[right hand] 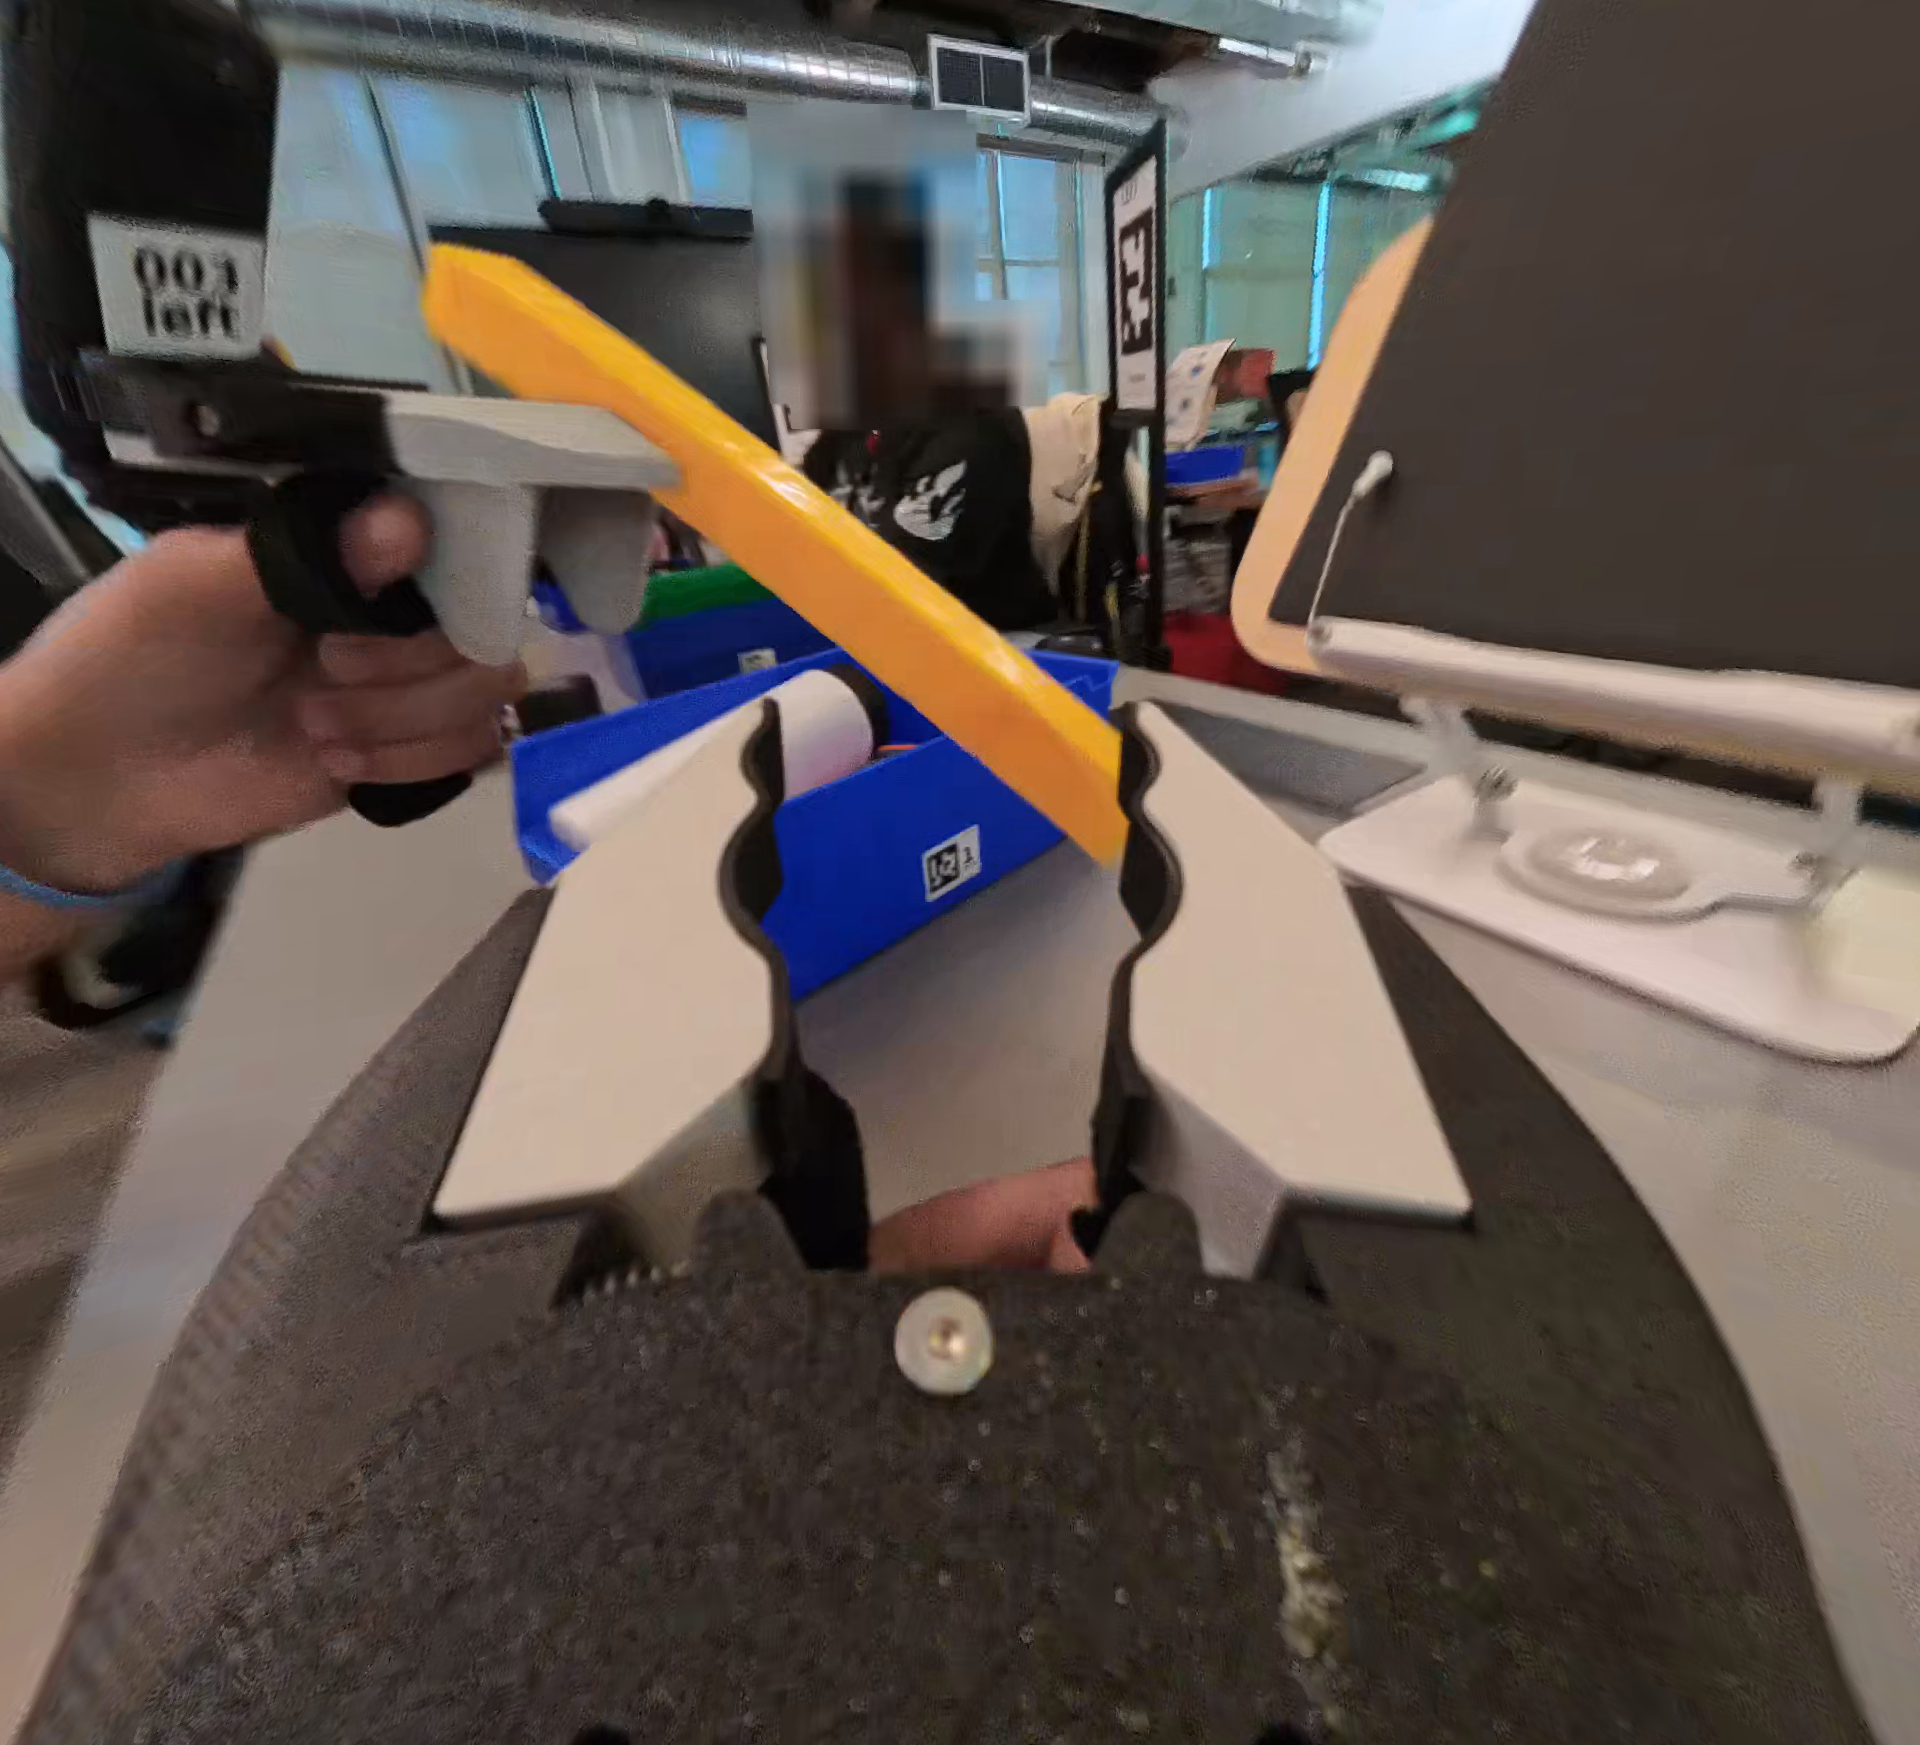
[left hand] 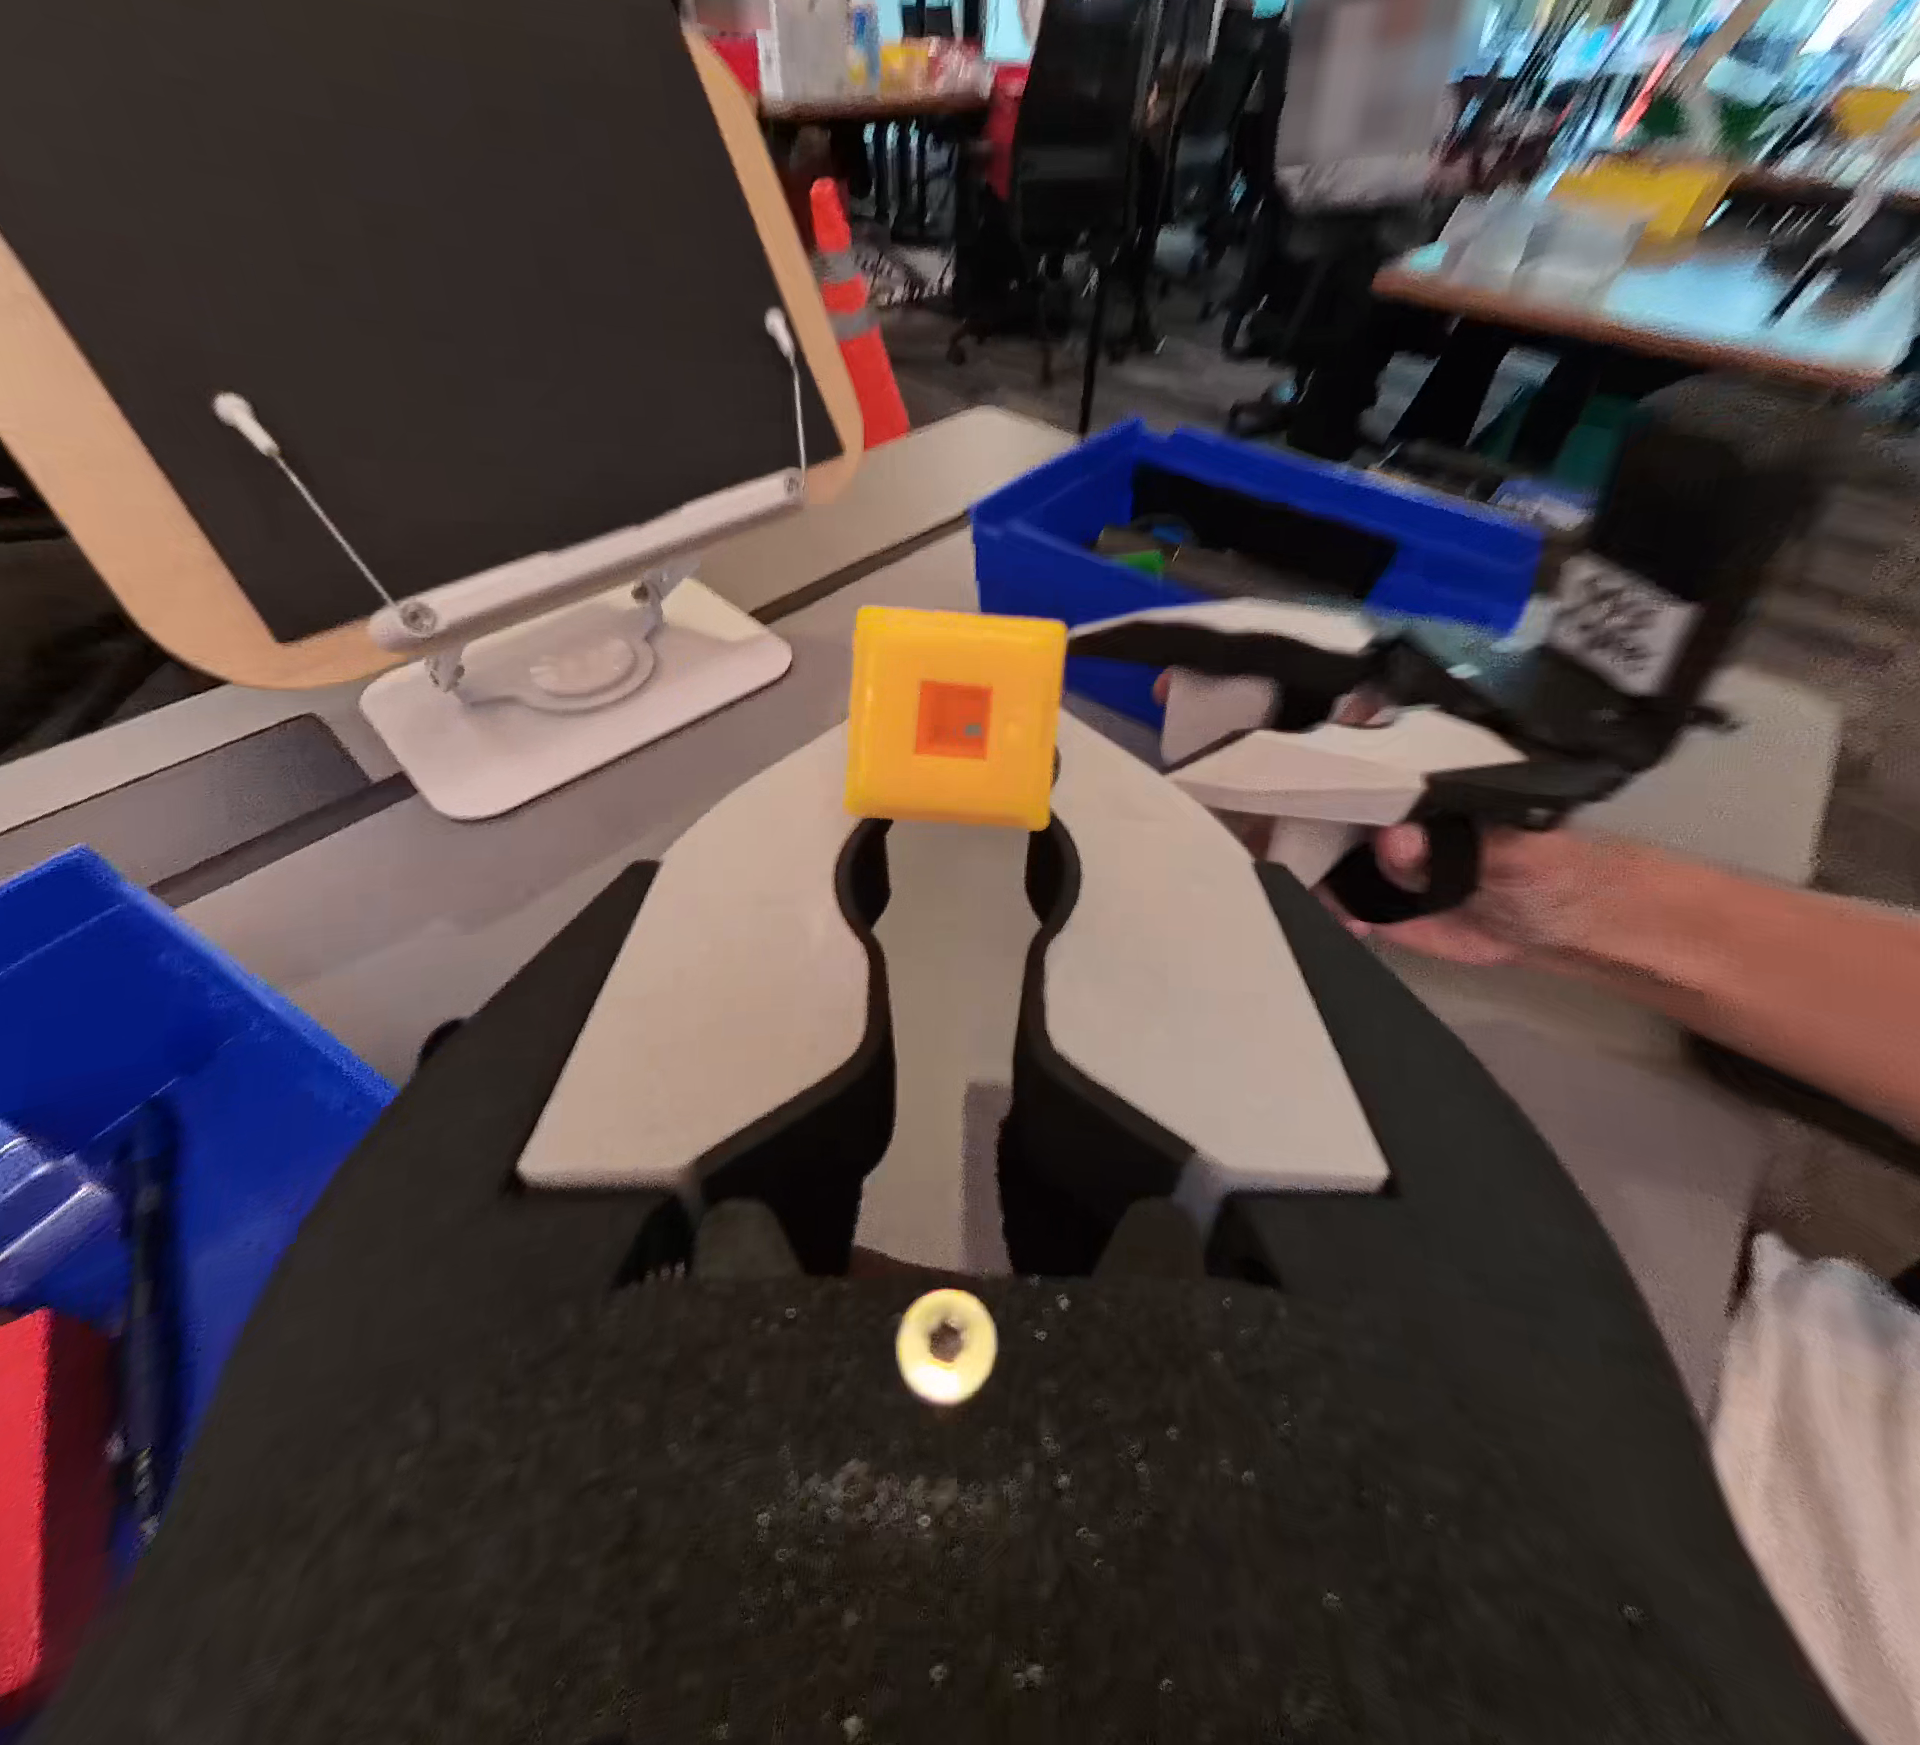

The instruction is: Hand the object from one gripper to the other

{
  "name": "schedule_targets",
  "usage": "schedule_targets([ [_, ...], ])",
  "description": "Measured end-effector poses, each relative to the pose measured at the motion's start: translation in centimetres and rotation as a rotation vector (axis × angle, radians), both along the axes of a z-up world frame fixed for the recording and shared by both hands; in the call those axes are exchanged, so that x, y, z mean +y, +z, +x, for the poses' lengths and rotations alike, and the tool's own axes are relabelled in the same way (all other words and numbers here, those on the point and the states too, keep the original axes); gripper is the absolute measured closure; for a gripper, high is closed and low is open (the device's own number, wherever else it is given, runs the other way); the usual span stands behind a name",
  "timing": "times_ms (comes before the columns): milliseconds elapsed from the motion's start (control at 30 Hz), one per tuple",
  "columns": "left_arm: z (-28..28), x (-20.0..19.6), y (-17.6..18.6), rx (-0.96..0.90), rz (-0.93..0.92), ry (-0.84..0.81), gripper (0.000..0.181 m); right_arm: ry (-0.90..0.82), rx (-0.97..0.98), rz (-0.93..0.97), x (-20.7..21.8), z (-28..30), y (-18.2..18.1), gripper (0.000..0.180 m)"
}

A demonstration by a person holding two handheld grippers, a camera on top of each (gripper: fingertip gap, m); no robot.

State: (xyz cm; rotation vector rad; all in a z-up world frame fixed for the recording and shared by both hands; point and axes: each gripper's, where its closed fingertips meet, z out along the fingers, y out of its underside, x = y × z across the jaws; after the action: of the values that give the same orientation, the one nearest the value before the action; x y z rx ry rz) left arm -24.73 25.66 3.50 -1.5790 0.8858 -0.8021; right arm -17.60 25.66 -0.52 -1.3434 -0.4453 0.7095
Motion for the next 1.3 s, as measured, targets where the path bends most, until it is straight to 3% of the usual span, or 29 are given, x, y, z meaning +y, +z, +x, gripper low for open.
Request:
schedule_targets([
  [100,-1.2,-0.5,2.5,-0.165,-0.063,-0.101,0.159,0.131,0.118,-0.106,0.1,0.8,-1.0,0.114],
  [200,-1.6,-1.5,4.1,-0.308,-0.149,-0.229,0.159,0.301,0.3,-0.119,-1.5,-0.1,0.8,0.113],
  [367,-0.8,-2.8,3.9,-0.353,-0.23,-0.341,0.159,0.487,0.484,-0.098,-3.6,-0.3,3.9,0.115],
  [500,0.1,-3.6,3.2,-0.354,-0.301,-0.41,0.159,0.554,0.464,-0.089,-4.7,-0.6,3.8,0.123],
  [667,1.0,-3.9,1.5,-0.337,-0.384,-0.465,0.159,0.607,0.447,-0.048,-5.5,-0.7,3.9,0.157],
  [1300,1.1,-3.7,-0.4,-0.227,-0.413,-0.458,0.159,0.615,0.395,-0.186,-4.6,-0.6,2.3,0.158],
])
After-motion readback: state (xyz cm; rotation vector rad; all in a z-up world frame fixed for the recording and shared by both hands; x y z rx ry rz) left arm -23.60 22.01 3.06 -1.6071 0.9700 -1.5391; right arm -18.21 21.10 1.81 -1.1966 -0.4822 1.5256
